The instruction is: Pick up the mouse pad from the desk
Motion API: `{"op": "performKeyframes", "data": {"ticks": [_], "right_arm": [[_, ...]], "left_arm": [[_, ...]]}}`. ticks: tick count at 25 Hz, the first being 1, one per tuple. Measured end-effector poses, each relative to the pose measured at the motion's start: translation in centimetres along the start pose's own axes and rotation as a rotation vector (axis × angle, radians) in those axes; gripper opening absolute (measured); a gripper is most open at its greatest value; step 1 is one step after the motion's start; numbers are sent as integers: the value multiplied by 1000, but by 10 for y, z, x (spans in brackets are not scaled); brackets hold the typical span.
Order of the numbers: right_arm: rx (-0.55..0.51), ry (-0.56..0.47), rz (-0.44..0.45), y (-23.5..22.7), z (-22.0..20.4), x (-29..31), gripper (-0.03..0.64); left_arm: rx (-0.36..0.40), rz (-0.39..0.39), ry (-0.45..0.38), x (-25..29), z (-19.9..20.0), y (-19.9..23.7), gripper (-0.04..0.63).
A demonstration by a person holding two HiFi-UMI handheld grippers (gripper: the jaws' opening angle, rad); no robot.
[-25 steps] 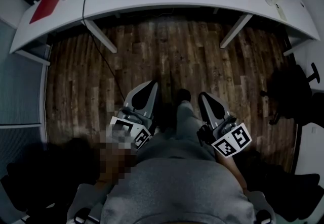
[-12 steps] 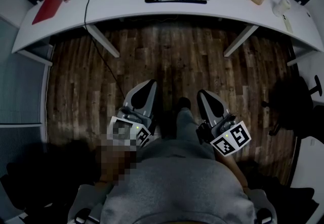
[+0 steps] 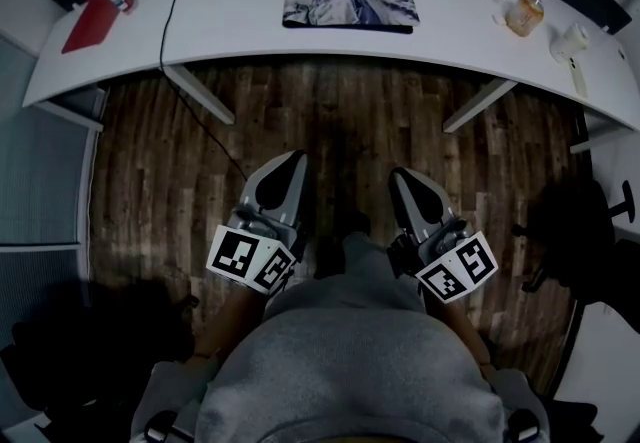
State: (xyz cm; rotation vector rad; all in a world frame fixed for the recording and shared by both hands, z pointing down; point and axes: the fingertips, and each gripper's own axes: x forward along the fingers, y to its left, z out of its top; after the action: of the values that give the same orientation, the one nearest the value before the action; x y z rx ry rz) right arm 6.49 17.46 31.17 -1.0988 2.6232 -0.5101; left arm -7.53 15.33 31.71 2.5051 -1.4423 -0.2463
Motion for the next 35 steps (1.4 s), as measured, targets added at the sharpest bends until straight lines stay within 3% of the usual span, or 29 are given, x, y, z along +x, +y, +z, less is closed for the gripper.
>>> {"op": "performKeyframes", "data": {"ticks": [18, 35], "right_arm": [[5, 37, 47, -92, 37, 38, 2], [14, 52, 59, -104, 38, 71, 2]], "left_arm": [[21, 69, -33, 98, 11, 11, -2], [11, 75, -19, 121, 15, 37, -2]]}}
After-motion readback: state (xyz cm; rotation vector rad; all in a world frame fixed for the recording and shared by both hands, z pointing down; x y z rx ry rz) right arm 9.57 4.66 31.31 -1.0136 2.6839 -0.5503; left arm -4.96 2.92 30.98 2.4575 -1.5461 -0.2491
